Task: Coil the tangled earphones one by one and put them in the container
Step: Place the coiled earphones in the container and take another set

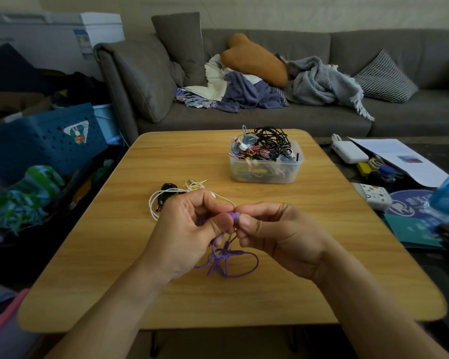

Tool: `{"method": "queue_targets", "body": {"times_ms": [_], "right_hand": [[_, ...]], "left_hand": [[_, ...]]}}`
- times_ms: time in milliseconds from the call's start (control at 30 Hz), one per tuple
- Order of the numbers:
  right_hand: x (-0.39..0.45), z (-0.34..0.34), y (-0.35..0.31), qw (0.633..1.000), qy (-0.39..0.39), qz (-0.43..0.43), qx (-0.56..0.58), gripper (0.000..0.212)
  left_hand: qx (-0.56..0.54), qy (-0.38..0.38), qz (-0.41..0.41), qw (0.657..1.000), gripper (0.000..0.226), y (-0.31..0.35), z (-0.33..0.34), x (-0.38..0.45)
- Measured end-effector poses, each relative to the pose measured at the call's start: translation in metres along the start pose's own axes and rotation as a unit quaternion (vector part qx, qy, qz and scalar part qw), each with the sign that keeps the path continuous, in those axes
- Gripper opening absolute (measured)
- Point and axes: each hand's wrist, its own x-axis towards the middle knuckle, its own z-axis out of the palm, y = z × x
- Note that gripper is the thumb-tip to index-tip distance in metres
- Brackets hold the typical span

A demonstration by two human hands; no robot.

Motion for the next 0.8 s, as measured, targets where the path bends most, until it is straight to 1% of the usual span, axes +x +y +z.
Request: {"method": "queue_targets", "body": {"times_ms": [33, 133, 233, 300, 333, 400, 467, 533, 600, 667, 733, 800], "right_hand": [[-0.0002, -0.0002, -0.0002, 1.0, 0.0, 0.0, -0.001, 0.017], [-0.0005, -0.0008, -0.0005, 1.0, 0.002, -0.008, -0.02, 0.016], [0.0001, 0.0006, 0.0, 0.999, 0.002, -0.019, -0.034, 0.018], [0.0, 0.0018, 0.0007, 0.999, 0.006, -0.026, -0.041, 0.018], [-0.0005, 0.0022, 0.0007, 0.999, 0.01, -0.029, -0.045, 0.019], [-0.0011, 0.0023, 0.0013, 0.999, 0.02, -0.029, -0.04, 0.018], [-0.0019, 0.0016, 0.0017, 0.999, 0.026, -0.027, -0.025, 0.016], [-0.0019, 0.0019, 0.0025, 0.999, 0.029, -0.017, -0.004, 0.016], [-0.0015, 0.003, 0.0043, 0.999, 0.029, 0.01, 0.042, 0.017], [-0.0004, 0.0042, 0.0061, 0.994, 0.026, 0.041, 0.096, 0.019], [0.0009, 0.0042, 0.0072, 0.989, 0.024, 0.06, 0.135, 0.027], [0.0025, 0.0032, 0.0085, 0.985, 0.026, 0.07, 0.157, 0.037]], "left_hand": [[-0.009, -0.004, -0.007, 1.0, 0.008, 0.0008, 0.0003, -0.0004], [-0.047, -0.017, -0.054, 0.997, 0.011, -0.0003, -0.0007, -0.0015], [-0.11, -0.049, -0.103, 0.987, 0.015, -0.0023, -0.0054, -0.0008], [-0.127, -0.061, -0.111, 0.984, 0.018, -0.0034, -0.0077, -0.0003], [-0.111, -0.057, -0.106, 0.987, 0.015, -0.0031, -0.0078, -0.0001], [-0.054, -0.042, -0.079, 0.995, 0.013, -0.0011, -0.0065, 0.0001], [0.006, -0.023, -0.035, 0.999, 0.016, 0.0028, -0.0019, 0.0007], [0.085, 0.004, 0.013, 0.996, 0.02, 0.0046, 0.0011, 0.0016], [0.165, 0.024, 0.069, 0.984, 0.019, 0.0042, 0.0009, 0.0029], [0.233, 0.033, 0.116, 0.965, 0.01, 0.0032, -0.0014, 0.0047], [0.286, 0.033, 0.159, 0.944, 0.007, 0.0036, -0.0021, 0.0067], [0.311, 0.028, 0.19, 0.931, 0.008, 0.0058, -0.0009, 0.0077]]}}
